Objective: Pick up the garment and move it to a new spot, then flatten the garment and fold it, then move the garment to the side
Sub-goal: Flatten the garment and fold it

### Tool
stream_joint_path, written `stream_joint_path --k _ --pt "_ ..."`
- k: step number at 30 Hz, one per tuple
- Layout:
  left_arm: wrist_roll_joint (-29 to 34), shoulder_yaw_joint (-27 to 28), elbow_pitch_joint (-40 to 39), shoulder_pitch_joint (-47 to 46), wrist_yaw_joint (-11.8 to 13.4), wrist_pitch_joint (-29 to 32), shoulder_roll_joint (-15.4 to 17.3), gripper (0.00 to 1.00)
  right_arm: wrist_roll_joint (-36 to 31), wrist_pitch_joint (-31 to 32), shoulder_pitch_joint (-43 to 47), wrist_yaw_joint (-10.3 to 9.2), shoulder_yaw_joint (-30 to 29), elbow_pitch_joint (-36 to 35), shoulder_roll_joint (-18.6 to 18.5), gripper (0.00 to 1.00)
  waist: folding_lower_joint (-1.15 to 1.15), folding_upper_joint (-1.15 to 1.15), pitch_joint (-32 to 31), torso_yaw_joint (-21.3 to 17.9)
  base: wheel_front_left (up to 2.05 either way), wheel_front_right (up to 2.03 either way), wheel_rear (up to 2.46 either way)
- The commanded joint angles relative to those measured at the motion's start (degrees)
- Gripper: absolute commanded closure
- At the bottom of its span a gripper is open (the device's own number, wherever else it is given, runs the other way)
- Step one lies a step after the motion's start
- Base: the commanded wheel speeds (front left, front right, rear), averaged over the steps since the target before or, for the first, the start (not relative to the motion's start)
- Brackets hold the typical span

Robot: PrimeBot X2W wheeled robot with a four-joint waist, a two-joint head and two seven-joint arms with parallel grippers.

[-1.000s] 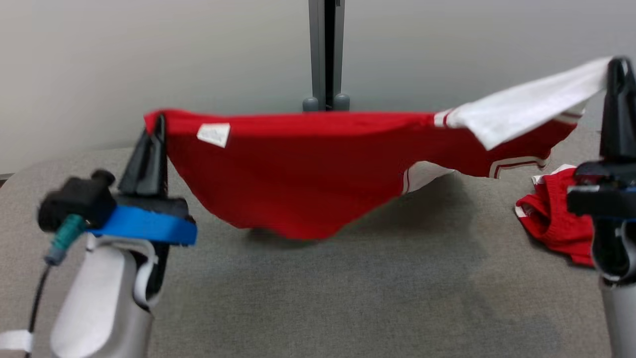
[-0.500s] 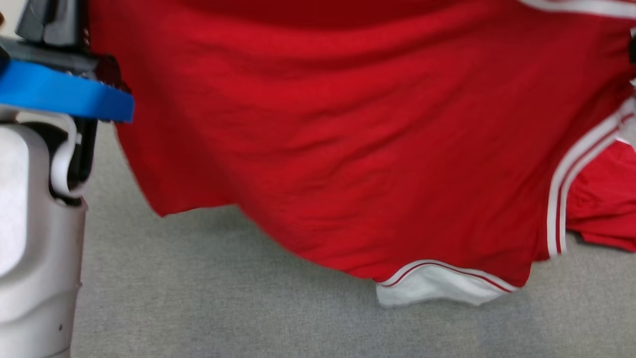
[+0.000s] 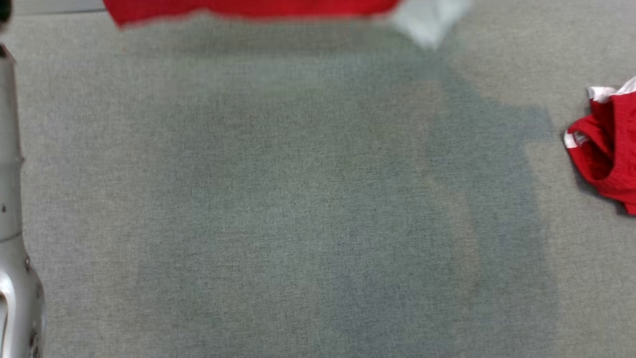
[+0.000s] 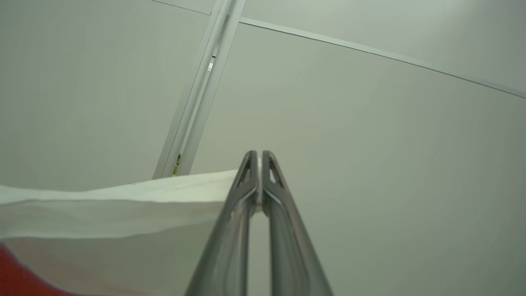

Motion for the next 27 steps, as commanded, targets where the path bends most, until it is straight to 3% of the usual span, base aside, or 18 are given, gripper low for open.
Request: stream_joint_path --k 1,4,10,19,22,27 --pt "0.1 0.6 1.4 -0.9 0.4 -1.1 -0.1 1.00 -0.6 -0.3 -0.7 -0.02 -1.2 0.3 0.5 1.00 -0.02 0.00 1.0 0.6 0.00 0.00 0.00" --pt "-0.2 0.9 4.8 0.1 0.4 -3.0 -0.1 1.00 -2.0 -0.4 2.4 -0.02 -2.3 -1.0 1.8 1.00 -0.02 0.00 1.7 0.0 0.00 0.00 0.00" --pt "-1.8 3.3 10.2 11.3 0.9 -4.4 -0.9 1.00 0.7 -0.4 15.3 -0.05 -3.2 -5.3 4.6 1.00 -0.02 0.00 1.9 -0.9 0.00 0.00 0.00" --pt "-2.4 9.9 10.1 38.5 0.7 -4.4 -7.8 1.00 7.2 -0.4 48.8 -0.05 -1.7 -11.5 9.1 1.00 -0.02 0.00 -1.8 -1.5 0.00 0.00 0.00" --pt "-1.3 11.3 10.5 45.6 0.1 -4.4 -10.1 1.00 7.9 -0.4 57.8 -0.05 1.1 -10.6 9.7 1.00 -0.02 0.00 -3.8 -1.9 0.00 0.00 0.00" --pt "0.3 12.9 10.3 55.5 -0.3 -4.4 -13.3 1.00 9.8 -0.4 68.3 -0.04 0.6 -8.2 11.8 1.00 -0.02 0.00 -8.6 -1.8 0.00 0.00 0.00"
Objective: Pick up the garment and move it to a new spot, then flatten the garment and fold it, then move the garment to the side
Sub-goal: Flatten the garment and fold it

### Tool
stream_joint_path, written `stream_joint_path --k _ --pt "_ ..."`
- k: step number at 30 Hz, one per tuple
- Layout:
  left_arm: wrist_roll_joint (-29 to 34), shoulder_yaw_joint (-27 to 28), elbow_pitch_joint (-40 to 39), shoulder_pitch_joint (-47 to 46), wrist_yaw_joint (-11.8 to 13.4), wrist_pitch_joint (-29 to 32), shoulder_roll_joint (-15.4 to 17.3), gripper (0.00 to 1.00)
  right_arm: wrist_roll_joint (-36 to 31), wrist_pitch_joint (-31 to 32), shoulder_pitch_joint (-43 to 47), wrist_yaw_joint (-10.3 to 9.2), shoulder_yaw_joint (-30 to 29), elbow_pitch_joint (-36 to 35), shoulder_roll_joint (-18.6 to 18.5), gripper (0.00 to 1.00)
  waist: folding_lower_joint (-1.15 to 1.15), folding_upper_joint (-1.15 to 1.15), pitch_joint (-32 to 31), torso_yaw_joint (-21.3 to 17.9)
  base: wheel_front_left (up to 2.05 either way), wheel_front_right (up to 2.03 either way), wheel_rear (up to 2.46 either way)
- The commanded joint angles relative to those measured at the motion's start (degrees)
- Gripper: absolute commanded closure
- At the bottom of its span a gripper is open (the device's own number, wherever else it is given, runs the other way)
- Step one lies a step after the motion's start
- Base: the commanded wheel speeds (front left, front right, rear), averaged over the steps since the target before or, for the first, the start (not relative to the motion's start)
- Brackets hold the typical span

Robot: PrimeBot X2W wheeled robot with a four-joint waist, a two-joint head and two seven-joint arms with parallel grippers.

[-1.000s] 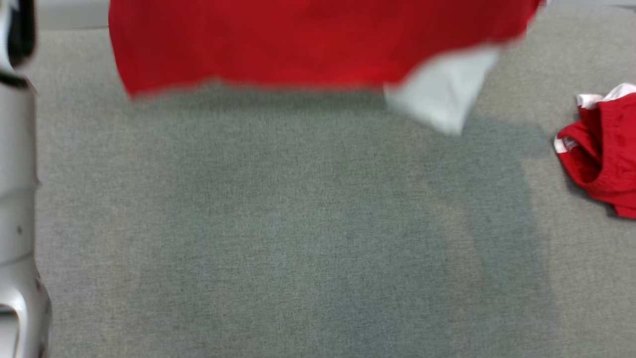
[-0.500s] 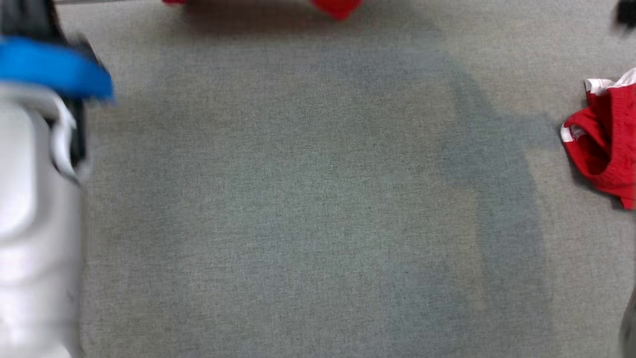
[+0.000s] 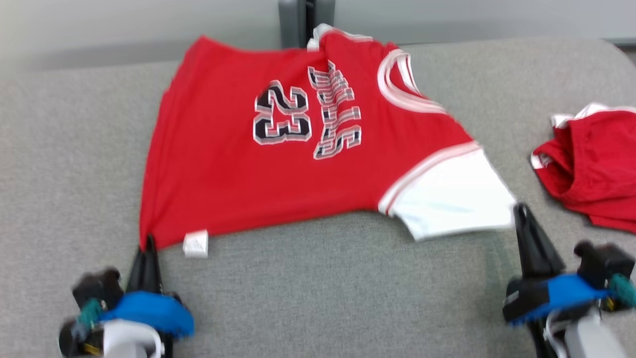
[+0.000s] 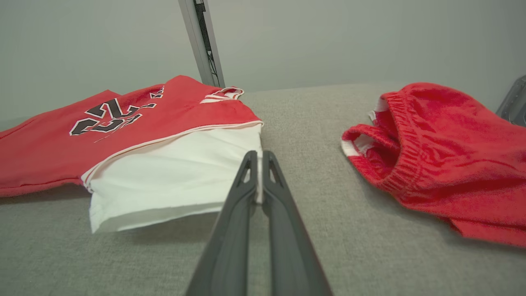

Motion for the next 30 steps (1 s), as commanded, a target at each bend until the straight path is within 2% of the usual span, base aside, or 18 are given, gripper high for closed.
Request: stream_joint_path --k 1,7,16,22,30 --pt "0.3 0.8 -0.1 2.9 0.0 -0.3 -0.5 1.00 0.4 -0.2 3.5 -0.06 -0.5 0.7 0.6 1.00 0.02 0.00 -2.6 -0.8 0.00 0.00 0.00" --pt "-0.4 1.2 0.4 10.7 -0.1 -0.3 -1.7 1.00 0.8 -0.2 13.5 -0.06 -1.6 2.5 2.2 1.00 0.02 0.00 -8.3 0.0 0.00 0.00 0.00" --pt "-3.8 -5.2 0.3 19.5 1.2 -0.3 -1.7 1.00 -0.1 -0.2 22.8 -0.06 -1.7 3.5 1.9 1.00 0.02 0.00 -13.9 0.9 0.00 0.00 0.00" --pt "-3.9 -8.0 -3.0 20.9 1.9 -0.3 -1.7 1.00 0.4 -0.2 22.8 -0.05 -3.6 1.5 2.5 1.00 0.02 0.00 -14.3 2.2 0.00 0.00 0.00" --pt "-2.8 -9.3 -6.9 14.7 1.5 -0.3 -1.8 1.00 1.1 -0.2 15.9 -0.04 -5.2 -1.9 2.0 1.00 0.02 0.00 -12.1 3.7 0.00 0.00 0.00"
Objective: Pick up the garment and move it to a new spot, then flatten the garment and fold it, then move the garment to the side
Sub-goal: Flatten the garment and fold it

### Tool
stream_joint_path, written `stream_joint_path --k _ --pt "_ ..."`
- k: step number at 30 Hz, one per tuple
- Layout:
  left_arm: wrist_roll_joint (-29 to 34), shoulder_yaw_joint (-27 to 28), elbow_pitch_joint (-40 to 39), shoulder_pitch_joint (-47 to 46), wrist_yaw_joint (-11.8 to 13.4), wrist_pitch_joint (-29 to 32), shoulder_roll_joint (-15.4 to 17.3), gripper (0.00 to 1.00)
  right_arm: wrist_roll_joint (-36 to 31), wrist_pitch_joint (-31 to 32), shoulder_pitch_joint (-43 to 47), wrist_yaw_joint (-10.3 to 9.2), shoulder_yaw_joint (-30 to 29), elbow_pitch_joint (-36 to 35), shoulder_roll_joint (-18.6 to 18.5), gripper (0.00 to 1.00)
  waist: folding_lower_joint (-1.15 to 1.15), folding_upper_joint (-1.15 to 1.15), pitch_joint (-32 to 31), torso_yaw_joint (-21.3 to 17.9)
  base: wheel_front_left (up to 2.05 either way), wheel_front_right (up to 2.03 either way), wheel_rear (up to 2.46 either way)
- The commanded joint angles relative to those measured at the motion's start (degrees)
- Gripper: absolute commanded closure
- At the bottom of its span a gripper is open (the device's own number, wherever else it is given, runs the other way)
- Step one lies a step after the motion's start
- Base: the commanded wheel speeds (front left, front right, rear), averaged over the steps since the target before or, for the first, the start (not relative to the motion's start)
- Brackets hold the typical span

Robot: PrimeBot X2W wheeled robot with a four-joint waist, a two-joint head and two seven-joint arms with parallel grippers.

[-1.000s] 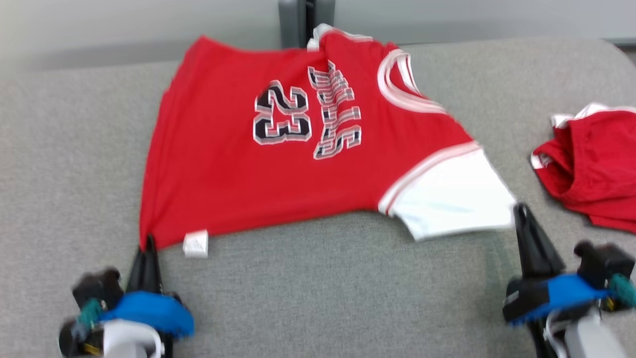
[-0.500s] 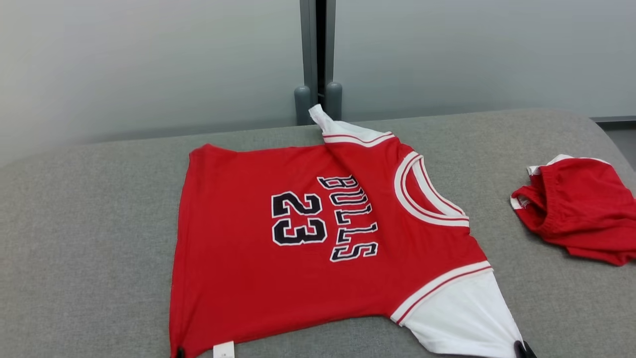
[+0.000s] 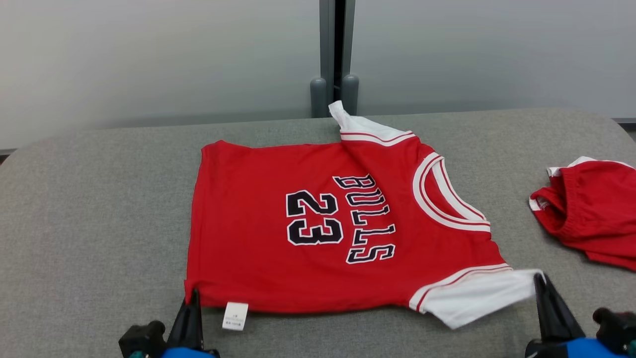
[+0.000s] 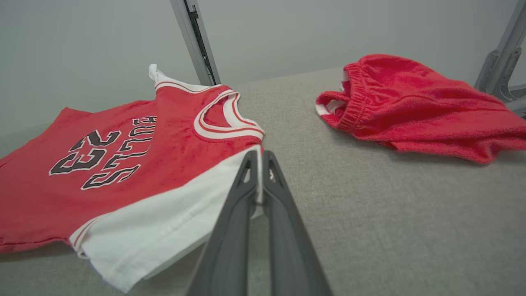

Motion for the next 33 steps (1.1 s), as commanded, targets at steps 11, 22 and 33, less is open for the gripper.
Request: stream_joint_path --k 11,22,33 --pt "1.9 0.0 4.0 -14.1 0.6 -0.3 0.0 1.00 1.0 -0.2 -18.4 -0.02 1.7 6.1 -3.1 1.00 -0.01 0.00 4.6 0.5 0.00 0.00 0.00" --pt "4.2 1.2 11.3 -24.3 0.8 -0.3 0.0 1.00 -4.2 -0.2 -32.5 -0.02 1.9 15.7 -3.6 1.00 -0.01 0.00 10.0 0.5 0.00 0.00 0.00" --pt "6.0 3.2 12.4 -27.0 2.0 -0.3 0.0 0.00 -8.3 -0.2 -36.8 -0.02 -0.8 17.8 -1.8 0.00 -0.01 0.00 12.0 0.3 0.00 0.00 0.00"
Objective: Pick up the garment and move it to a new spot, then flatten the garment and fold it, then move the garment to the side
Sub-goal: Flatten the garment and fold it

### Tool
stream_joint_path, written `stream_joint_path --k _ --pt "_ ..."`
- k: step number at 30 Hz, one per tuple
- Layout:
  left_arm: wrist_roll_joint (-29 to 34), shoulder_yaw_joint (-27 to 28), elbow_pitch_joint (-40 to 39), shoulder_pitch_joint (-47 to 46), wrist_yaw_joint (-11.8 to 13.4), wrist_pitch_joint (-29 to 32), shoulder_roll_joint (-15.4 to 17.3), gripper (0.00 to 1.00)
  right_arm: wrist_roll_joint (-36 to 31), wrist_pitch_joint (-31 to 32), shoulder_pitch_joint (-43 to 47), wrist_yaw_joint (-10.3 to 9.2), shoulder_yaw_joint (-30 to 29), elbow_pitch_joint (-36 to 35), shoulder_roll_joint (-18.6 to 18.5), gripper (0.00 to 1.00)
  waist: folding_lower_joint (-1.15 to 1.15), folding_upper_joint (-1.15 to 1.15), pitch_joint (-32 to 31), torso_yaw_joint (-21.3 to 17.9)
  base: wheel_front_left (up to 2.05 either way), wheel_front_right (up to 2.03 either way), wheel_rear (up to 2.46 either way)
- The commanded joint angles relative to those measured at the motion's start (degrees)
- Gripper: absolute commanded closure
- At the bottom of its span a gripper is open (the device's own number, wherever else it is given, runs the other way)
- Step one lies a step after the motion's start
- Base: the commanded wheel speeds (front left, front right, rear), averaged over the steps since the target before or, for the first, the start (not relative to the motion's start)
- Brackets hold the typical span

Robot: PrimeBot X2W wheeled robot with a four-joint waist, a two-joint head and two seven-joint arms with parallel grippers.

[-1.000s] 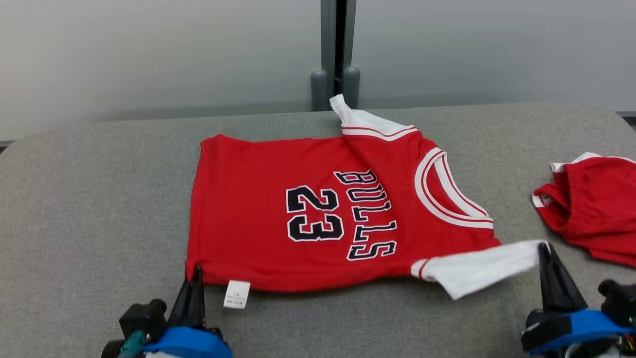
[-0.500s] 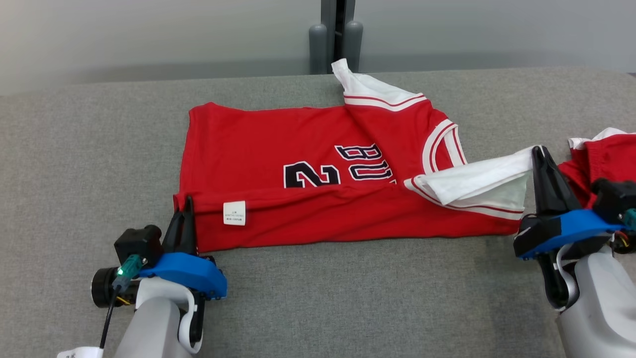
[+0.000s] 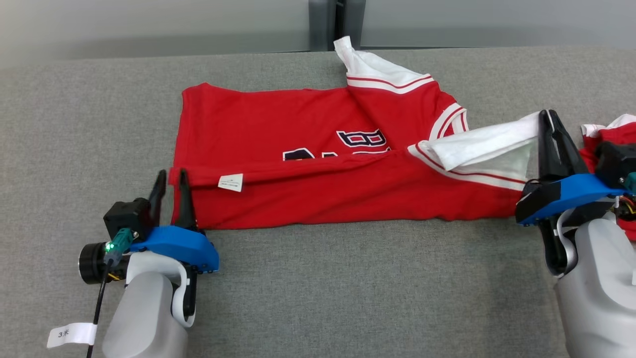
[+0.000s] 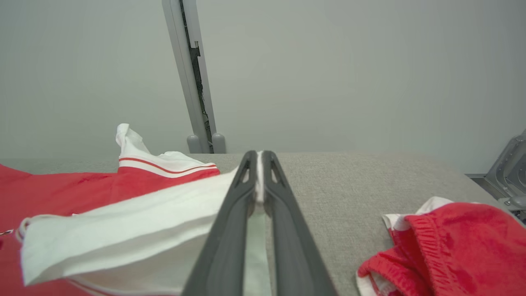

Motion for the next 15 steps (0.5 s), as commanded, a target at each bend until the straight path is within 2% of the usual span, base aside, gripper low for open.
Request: stream_joint_path --k 1,5,15 --pt "0.5 0.3 -1.0 0.6 0.4 -0.3 0.1 0.00 -0.5 -0.2 0.9 -0.02 -0.3 -1.0 0.6 0.00 -0.01 0.00 -0.5 0.0 0.00 0.00 0.00" --pt "1.0 0.6 -2.9 4.9 1.4 -0.3 0.0 0.00 -1.2 -0.2 6.0 -0.02 -1.3 -3.1 1.8 0.00 -0.01 0.00 -2.8 0.0 0.00 0.00 0.00" --pt "-3.5 -1.5 -7.4 18.9 3.3 -0.3 0.0 0.00 -1.5 -0.2 21.2 -0.02 -2.5 -5.9 4.4 0.00 -0.01 0.00 -9.3 -0.1 0.00 0.00 0.00"
